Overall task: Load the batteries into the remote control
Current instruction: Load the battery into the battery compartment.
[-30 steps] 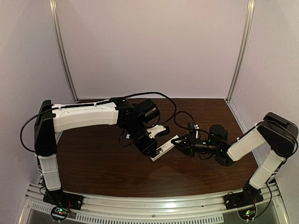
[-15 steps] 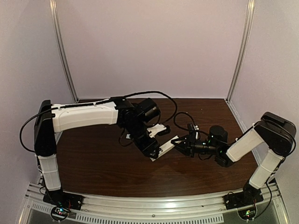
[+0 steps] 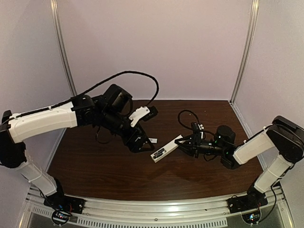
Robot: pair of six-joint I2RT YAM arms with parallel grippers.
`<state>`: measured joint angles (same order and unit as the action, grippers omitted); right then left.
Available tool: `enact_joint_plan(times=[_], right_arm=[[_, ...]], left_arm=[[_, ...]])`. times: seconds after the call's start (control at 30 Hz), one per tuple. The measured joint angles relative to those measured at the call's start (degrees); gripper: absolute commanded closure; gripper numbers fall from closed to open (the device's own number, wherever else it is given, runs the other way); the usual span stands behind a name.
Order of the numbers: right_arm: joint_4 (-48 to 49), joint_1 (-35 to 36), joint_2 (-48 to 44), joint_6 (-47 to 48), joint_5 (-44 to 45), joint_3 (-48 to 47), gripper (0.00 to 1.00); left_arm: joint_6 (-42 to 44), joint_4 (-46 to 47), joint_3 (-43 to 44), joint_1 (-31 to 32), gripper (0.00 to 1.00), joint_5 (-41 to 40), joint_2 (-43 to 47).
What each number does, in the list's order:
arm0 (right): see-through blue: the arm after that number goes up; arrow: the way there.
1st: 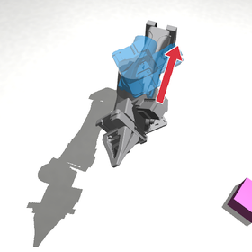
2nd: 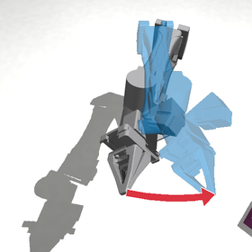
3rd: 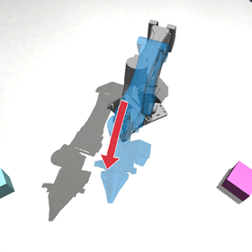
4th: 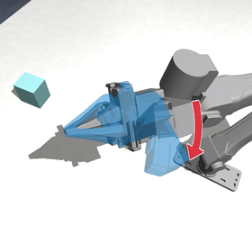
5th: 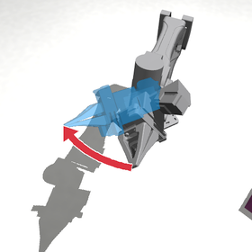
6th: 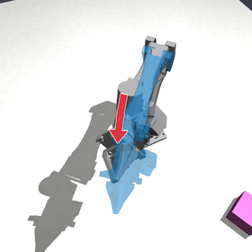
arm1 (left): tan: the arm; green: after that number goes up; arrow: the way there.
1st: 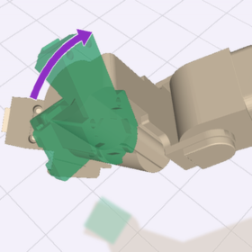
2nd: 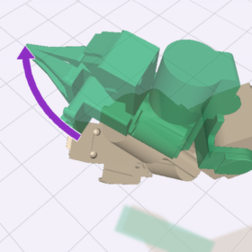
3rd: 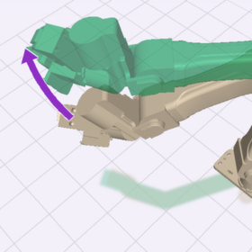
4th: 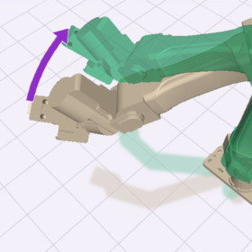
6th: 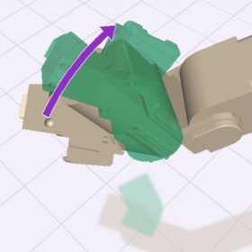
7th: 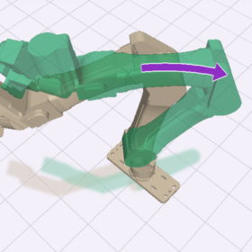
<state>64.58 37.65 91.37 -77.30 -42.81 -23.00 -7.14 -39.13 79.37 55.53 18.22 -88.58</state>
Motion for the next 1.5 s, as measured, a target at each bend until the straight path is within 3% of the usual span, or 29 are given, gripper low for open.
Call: enact_joint_plan(times=[0.23,0.33,0.63,1.1,1.5], right_arm=[[-5.2,0.0,-4.5,2.6,-2.3,-1.3,1.00],[-7.6,0.0,-6.1,4.0,-3.5,-2.2,1.00],[-12.4,0.3,-7.8,7.0,-6.9,-4.6,1.00],[-13.9,1.7,-7.8,8.5,-9.5,-6.0,1.00],[-13.9,2.3,-7.8,8.6,-9.9,-6.0,1.00]], left_arm=[[5.9,13.2,-19.1,0.0,0.03,2.9,11.5],[8.2,16.2,-22.8,0.0,0.03,4.5,13.4],[10.3,22.0,-22.9,0.0,0.04,8.7,9.7],[9.4,22.9,-21.3,0.0,0.24,15.2,4.0],[8.9,22.8,-20.0,0.0,0.32,16.6,2.2]])
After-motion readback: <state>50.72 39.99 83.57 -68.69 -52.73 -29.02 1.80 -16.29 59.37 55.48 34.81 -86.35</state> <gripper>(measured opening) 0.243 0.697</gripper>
